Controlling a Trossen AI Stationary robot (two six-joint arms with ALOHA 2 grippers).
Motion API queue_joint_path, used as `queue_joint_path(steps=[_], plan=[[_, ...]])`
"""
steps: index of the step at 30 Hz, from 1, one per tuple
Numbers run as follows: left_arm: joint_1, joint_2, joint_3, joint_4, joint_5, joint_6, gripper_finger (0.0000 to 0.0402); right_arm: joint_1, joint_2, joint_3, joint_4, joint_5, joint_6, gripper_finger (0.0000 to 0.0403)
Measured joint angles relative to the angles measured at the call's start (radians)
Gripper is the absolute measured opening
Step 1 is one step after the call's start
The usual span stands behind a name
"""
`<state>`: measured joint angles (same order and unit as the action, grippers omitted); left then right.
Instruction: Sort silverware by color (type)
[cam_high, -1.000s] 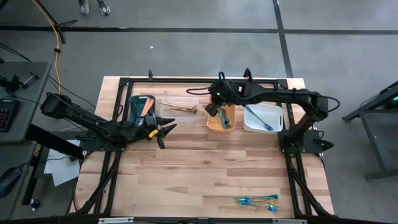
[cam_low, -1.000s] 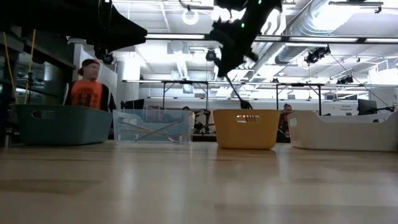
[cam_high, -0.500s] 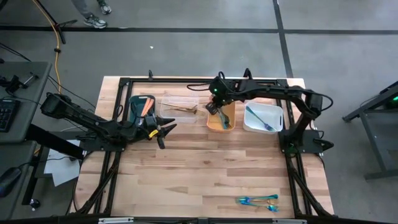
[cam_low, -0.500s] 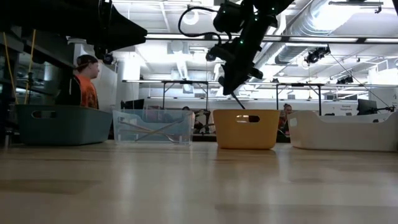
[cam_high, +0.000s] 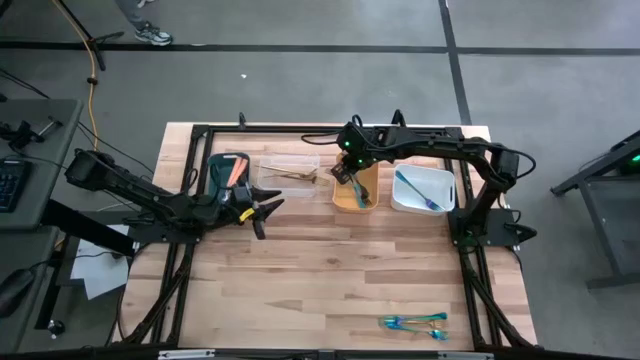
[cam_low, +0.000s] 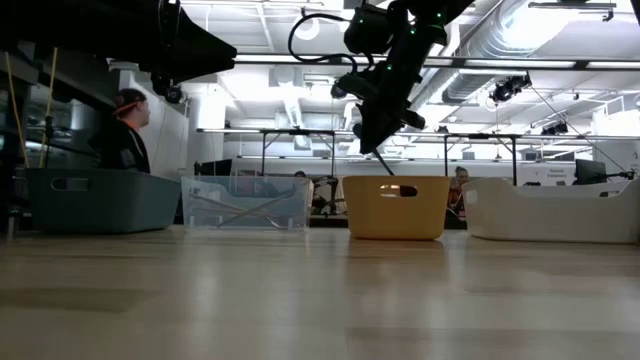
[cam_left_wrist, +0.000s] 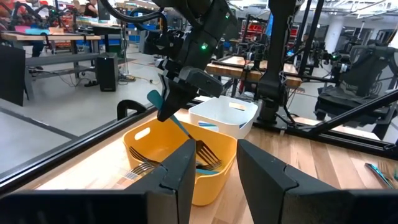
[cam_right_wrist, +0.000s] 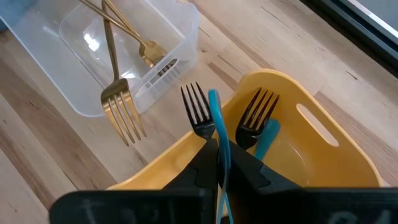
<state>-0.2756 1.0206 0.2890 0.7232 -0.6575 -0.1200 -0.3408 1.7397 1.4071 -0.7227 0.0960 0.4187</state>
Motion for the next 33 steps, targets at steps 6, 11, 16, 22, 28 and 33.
queue_joint_path(steps=[6,11,16,22,28,33], plan=[[0.0,0.0,0.0,0.0,0.0,0.0,0.0111,0.0,0.0,0.0,-0.001,0.0,0.0,0.0013],[0.0,0.0,0.0,0.0,0.0,0.0,0.0111,0.0,0.0,0.0,-0.018,-0.001,-0.016,0.0017],[0.0,0.0,0.0,0.0,0.0,0.0,0.0111,0.0,0.0,0.0,-0.037,-0.001,-0.024,0.0045],[0.0,0.0,0.0,0.0,0.0,0.0,0.0111,0.0,0.0,0.0,-0.034,0.008,-0.065,0.0109],[0.0,0.0,0.0,0.0,0.0,0.0,0.0111,0.001,0.0,0.0,-0.046,0.061,-0.136,0.0155],[0.0,0.0,0.0,0.0,0.0,0.0,0.0111,0.02,0.0,-0.002,-0.134,0.115,-0.177,0.0168]])
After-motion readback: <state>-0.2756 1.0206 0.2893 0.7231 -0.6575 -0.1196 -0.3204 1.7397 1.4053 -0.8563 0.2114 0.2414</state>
